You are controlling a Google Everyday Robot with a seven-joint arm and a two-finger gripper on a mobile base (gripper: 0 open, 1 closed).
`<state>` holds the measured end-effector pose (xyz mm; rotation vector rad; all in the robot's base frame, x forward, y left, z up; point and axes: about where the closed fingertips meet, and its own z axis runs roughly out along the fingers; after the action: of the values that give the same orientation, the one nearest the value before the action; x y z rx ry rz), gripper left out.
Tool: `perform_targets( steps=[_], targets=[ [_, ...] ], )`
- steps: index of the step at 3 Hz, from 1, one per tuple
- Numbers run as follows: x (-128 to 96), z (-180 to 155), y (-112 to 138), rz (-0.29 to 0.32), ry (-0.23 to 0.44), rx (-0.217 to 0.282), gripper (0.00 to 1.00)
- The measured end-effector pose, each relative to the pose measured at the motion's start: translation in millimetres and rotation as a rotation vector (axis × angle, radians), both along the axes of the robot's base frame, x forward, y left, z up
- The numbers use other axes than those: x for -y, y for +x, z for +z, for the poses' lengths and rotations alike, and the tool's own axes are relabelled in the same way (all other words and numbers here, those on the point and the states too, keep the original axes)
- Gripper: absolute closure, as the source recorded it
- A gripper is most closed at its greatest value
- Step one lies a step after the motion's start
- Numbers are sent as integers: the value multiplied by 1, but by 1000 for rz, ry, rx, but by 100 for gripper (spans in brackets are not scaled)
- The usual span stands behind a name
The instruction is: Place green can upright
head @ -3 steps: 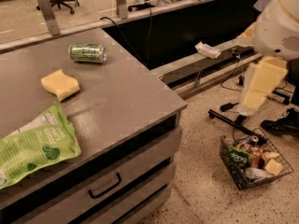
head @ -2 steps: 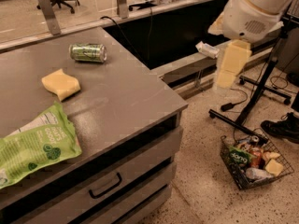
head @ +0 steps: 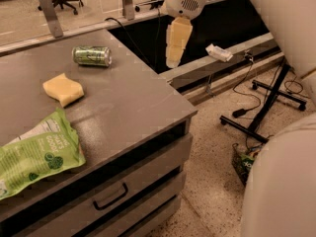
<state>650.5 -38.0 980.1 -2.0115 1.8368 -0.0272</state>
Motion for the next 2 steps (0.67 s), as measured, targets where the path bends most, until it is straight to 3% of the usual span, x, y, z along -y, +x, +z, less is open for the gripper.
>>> perform_targets(
  steps=[2],
  targets=[
    [-18,-7,20,32,20,12,0]
  ],
)
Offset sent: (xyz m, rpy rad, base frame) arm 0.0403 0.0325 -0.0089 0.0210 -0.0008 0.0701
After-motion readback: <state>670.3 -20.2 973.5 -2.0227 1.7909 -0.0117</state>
